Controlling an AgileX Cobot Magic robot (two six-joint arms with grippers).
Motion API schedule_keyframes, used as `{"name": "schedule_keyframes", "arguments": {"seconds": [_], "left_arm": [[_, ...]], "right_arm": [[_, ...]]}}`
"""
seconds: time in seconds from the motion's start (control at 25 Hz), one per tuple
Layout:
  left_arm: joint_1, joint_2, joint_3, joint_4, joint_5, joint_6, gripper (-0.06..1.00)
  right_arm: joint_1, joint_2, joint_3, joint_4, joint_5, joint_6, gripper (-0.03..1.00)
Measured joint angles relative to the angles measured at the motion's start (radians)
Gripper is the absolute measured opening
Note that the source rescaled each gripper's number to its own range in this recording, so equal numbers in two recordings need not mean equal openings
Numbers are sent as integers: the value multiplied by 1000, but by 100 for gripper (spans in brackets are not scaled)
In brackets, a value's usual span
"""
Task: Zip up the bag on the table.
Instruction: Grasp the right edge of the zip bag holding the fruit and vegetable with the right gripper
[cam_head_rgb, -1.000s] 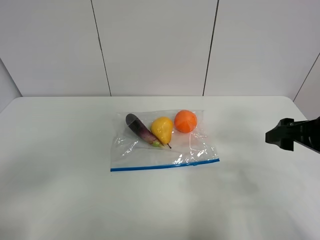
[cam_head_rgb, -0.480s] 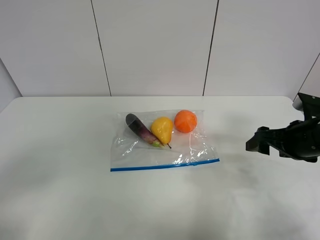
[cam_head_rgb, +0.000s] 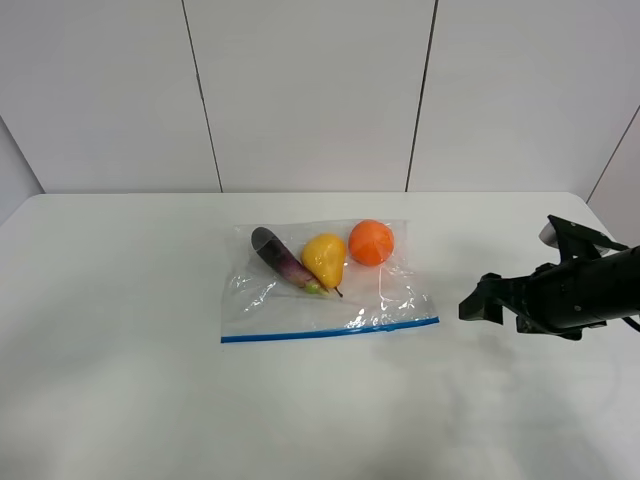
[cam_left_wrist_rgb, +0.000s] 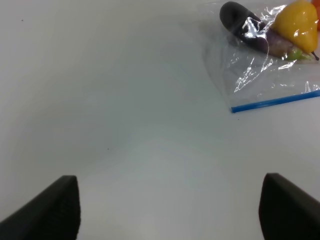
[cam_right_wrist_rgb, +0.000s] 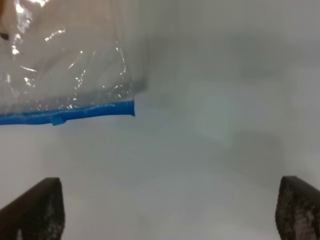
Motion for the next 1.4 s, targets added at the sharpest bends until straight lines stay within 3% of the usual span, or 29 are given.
{"name": "schedule_keyframes", "arguments": {"seconds": [0.28,0.44,0.84,1.12,1.4], "left_arm": [[0,0,0,0,0,0,100],[0,0,0,0,0,0,100],[0,0,0,0,-1,0,100],[0,0,0,0,-1,0,100],[0,0,0,0,-1,0,100]], "right_arm": [[0,83,-14,178,-2,-207,94],[0,122,-65,221,26,-236,94],[21,268,-192,252,119,-243,94],[125,356,-253,264,106,-221,94],[139,394,-259,277,83,-216,88]]}}
